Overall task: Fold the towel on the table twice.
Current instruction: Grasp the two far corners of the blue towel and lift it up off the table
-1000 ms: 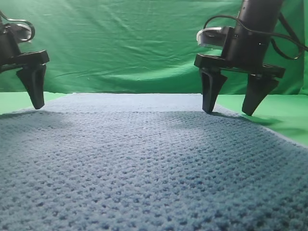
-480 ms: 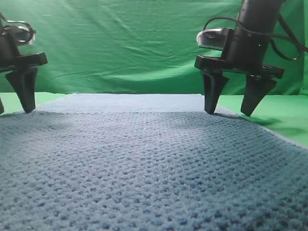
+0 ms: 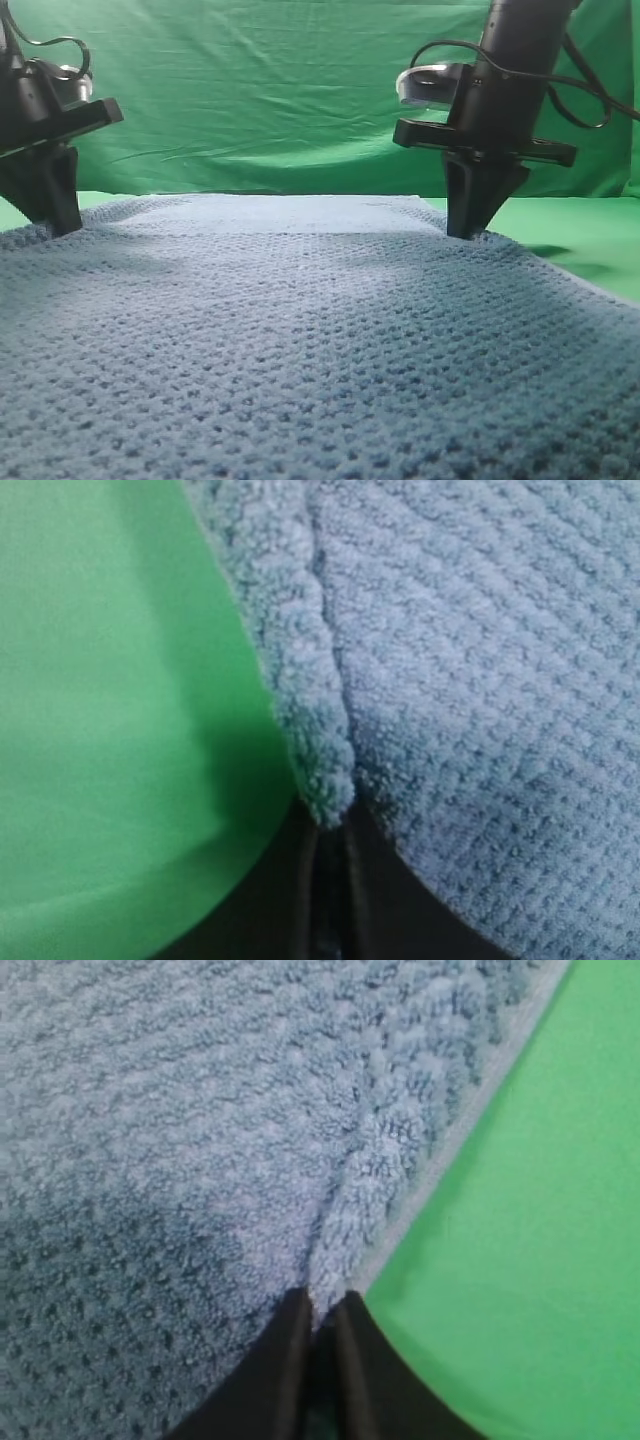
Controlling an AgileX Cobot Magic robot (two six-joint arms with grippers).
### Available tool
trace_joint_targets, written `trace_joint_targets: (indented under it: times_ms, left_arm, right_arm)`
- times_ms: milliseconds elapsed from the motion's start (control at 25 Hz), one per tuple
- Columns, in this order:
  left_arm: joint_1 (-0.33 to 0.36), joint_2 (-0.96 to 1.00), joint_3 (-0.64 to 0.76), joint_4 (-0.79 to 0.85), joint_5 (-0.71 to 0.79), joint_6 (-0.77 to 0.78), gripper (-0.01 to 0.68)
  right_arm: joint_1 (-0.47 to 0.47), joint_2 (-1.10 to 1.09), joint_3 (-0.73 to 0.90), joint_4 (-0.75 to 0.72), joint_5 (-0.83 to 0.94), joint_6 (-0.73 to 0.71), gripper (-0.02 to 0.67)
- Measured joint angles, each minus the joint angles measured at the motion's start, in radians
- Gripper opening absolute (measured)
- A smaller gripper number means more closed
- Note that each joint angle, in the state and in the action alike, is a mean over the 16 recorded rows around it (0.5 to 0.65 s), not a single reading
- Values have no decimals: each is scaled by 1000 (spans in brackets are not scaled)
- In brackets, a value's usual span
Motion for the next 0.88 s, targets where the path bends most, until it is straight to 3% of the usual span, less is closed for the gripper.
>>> trace_joint_targets:
  times_ms: [520, 880]
  left_arm:
    - [-4, -16, -365, 111, 240, -98, 0]
    - [-4, -55, -691, 35, 222, -123, 0]
  right_arm:
    - [-4, -115, -218, -10, 59, 11, 0]
    - [-34, -163, -475, -35, -15, 17, 0]
